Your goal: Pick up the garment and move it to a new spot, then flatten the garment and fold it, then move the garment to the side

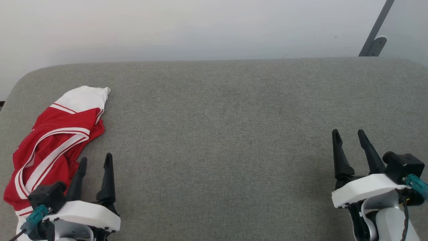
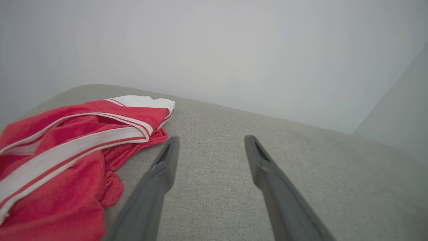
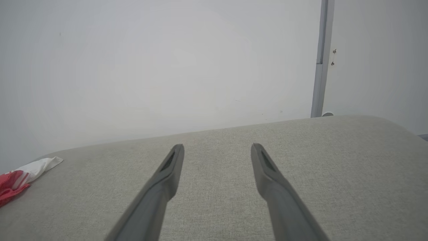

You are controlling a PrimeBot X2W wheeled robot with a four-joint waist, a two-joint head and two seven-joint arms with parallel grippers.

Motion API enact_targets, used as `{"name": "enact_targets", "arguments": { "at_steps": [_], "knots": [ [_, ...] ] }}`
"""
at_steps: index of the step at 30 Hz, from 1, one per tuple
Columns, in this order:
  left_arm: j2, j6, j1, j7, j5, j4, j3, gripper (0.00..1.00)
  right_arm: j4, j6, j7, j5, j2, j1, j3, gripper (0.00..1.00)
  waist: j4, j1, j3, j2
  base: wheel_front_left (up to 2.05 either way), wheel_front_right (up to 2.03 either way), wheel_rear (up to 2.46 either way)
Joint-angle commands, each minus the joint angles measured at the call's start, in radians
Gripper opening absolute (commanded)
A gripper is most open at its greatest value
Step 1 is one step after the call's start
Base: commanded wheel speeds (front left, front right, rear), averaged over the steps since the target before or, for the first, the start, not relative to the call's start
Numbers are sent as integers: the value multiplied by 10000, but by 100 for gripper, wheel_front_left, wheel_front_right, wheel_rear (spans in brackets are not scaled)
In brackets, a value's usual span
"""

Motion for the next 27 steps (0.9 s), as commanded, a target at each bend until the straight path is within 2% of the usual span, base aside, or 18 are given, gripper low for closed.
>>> {"name": "enact_targets", "arguments": {
  "at_steps": [1, 19, 27],
  "knots": [
    [92, -40, -80, -113, 259, -51, -12, 100, -96, 14, -107, -289, -6, -125, 4, 100, 6, 0, 12, 0, 0, 0, 0],
    [-14, -216, -59, -501, 1262, 282, 114, 100, 96, 10, -501, -1350, 148, 34, -109, 100, 67, 0, -30, 0, 0, 0, 0],
    [-3, -231, -99, -652, 1397, 491, 48, 100, 16, 10, -656, -1372, 222, 191, -261, 100, 118, 0, -44, 0, 0, 0, 0]
  ]
}}
